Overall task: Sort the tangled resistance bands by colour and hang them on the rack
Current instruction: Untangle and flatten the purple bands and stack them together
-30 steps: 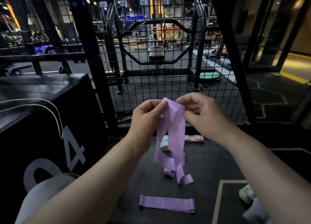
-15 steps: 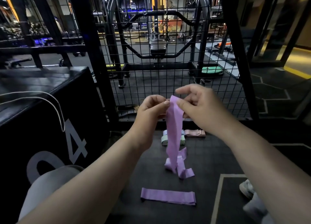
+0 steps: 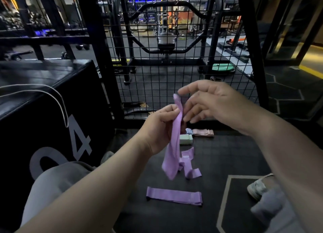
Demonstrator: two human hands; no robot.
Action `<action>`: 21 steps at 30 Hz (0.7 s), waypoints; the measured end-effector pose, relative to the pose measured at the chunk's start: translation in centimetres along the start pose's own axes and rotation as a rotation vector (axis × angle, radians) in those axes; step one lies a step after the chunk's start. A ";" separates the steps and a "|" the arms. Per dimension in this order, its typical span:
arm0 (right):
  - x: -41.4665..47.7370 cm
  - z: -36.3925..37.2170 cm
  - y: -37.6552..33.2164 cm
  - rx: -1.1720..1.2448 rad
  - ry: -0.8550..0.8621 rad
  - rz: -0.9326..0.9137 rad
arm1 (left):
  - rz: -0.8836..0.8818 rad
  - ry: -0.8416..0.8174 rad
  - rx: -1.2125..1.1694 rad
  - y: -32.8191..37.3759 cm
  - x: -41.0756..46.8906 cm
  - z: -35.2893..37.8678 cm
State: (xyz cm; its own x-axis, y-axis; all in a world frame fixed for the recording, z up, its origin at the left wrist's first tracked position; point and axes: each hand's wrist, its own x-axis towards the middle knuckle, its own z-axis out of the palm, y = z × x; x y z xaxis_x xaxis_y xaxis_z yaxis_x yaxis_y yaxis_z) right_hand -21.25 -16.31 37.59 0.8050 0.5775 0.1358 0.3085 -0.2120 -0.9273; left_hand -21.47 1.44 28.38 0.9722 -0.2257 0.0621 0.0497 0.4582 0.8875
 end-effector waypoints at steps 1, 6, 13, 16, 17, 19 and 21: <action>-0.1 -0.1 0.2 -0.076 -0.019 -0.035 | -0.016 -0.002 -0.016 -0.1 0.0 -0.1; -0.2 0.1 1.0 -0.582 -0.074 -0.099 | -0.079 -0.133 -0.001 -0.8 -0.2 -0.6; -0.1 0.9 0.6 -0.529 -0.125 -0.057 | -0.169 -0.256 -0.075 0.0 -0.9 0.0; -0.3 0.8 0.7 -0.552 -0.128 -0.063 | -0.191 -0.252 -0.087 -0.2 -0.9 0.1; -0.2 0.8 0.7 -0.527 -0.121 -0.059 | -0.206 -0.250 -0.090 -0.3 -0.9 0.0; -0.3 1.0 0.5 -0.403 -0.099 -0.031 | -0.235 -0.243 -0.101 -0.5 -0.9 0.1; -0.3 1.1 0.5 -0.295 -0.116 -0.008 | -0.237 -0.249 -0.104 -0.6 -0.9 0.3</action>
State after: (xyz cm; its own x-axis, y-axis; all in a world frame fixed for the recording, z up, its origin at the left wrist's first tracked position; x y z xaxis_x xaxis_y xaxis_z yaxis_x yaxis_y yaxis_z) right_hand -21.87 -15.72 36.74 0.7444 0.6622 0.0860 0.4618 -0.4174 -0.7827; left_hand -22.47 1.15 27.90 0.8460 -0.5329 -0.0196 0.3031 0.4503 0.8398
